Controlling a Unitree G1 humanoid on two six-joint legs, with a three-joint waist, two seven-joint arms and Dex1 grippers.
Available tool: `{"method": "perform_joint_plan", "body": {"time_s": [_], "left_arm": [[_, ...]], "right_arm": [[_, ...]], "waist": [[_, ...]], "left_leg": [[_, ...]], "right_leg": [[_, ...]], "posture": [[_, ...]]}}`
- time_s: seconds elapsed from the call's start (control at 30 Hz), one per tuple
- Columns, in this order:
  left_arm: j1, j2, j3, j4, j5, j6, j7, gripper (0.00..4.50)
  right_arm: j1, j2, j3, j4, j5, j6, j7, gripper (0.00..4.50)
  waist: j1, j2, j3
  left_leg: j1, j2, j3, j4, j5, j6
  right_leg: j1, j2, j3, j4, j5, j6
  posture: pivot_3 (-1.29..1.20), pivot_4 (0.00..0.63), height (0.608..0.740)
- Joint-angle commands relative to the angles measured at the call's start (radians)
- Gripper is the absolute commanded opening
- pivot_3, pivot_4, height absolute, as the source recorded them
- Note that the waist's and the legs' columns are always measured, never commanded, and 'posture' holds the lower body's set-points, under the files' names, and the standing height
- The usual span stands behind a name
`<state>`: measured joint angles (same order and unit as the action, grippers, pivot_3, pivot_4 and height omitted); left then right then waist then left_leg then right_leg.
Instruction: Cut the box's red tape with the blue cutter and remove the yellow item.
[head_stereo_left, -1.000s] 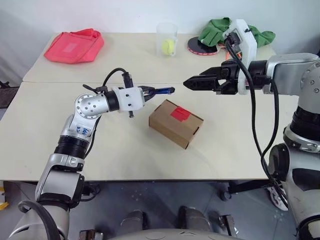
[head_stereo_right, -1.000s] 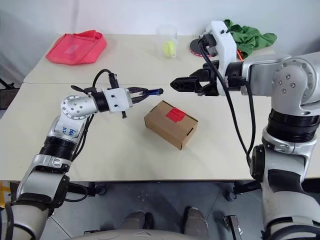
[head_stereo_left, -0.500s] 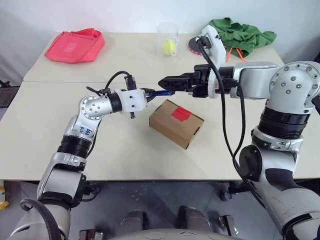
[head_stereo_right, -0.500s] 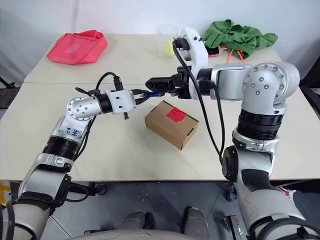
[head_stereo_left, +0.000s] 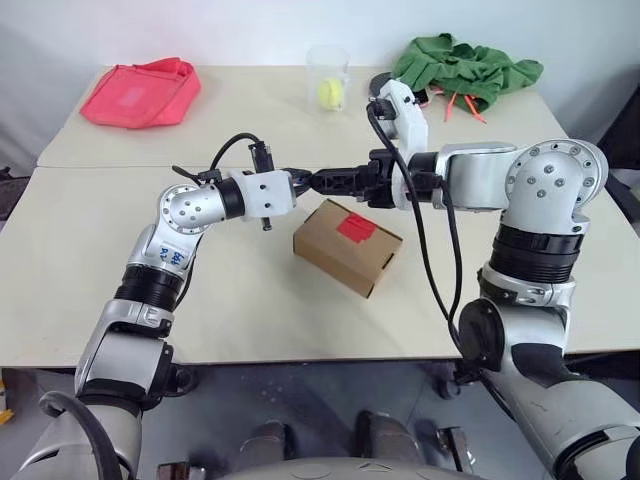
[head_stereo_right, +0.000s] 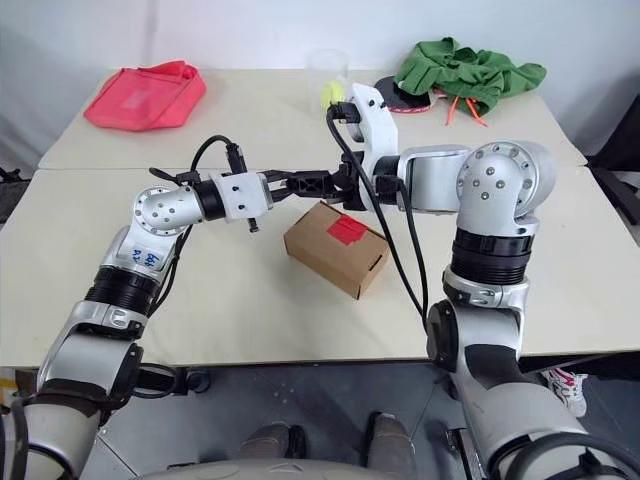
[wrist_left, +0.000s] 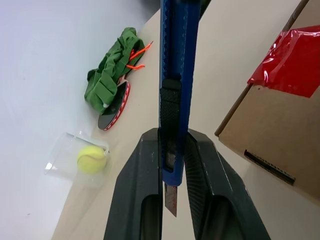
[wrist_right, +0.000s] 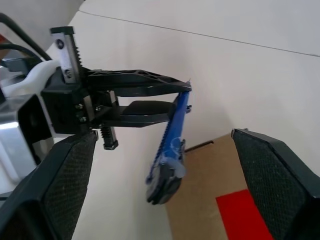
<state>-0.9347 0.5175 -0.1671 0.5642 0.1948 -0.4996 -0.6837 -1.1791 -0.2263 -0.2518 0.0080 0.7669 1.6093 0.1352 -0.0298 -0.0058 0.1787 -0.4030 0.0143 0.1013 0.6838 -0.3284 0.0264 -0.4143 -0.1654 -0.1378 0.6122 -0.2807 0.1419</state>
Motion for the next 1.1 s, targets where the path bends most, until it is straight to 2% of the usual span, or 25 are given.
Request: {"method": "perform_joint_plan", "body": {"time_s": [0.03,0.93,1.1], "left_arm": [[-0.015,0.003,0.007,-0.029,-0.012,-0.009,0.005,0.39],[0.014,0.006,0.011,-0.074,-0.023,0.026,-0.009,0.39],[0.011,0.007,0.013,-0.072,-0.022,0.030,-0.007,0.39]], "right_arm": [[-0.011,0.003,-0.034,-0.009,-0.006,0.005,0.002,4.47],[-0.017,-0.017,-0.028,-0.024,-0.011,0.005,0.062,4.47],[0.011,-0.019,-0.005,-0.048,-0.031,0.005,0.063,2.92]], "waist": [[0.000,0.000,0.000],[0.000,0.000,0.000],[0.000,0.000,0.000]], "left_leg": [[0.000,0.000,0.000,0.000,0.000,0.000],[0.000,0.000,0.000,0.000,0.000,0.000],[0.000,0.000,0.000,0.000,0.000,0.000]], "right_leg": [[0.000,0.000,0.000,0.000,0.000,0.000],[0.000,0.000,0.000,0.000,0.000,0.000],[0.000,0.000,0.000,0.000,0.000,0.000]], "posture": [[0.00,0.150,0.740],[0.00,0.150,0.740],[0.00,0.150,0.740]]}}
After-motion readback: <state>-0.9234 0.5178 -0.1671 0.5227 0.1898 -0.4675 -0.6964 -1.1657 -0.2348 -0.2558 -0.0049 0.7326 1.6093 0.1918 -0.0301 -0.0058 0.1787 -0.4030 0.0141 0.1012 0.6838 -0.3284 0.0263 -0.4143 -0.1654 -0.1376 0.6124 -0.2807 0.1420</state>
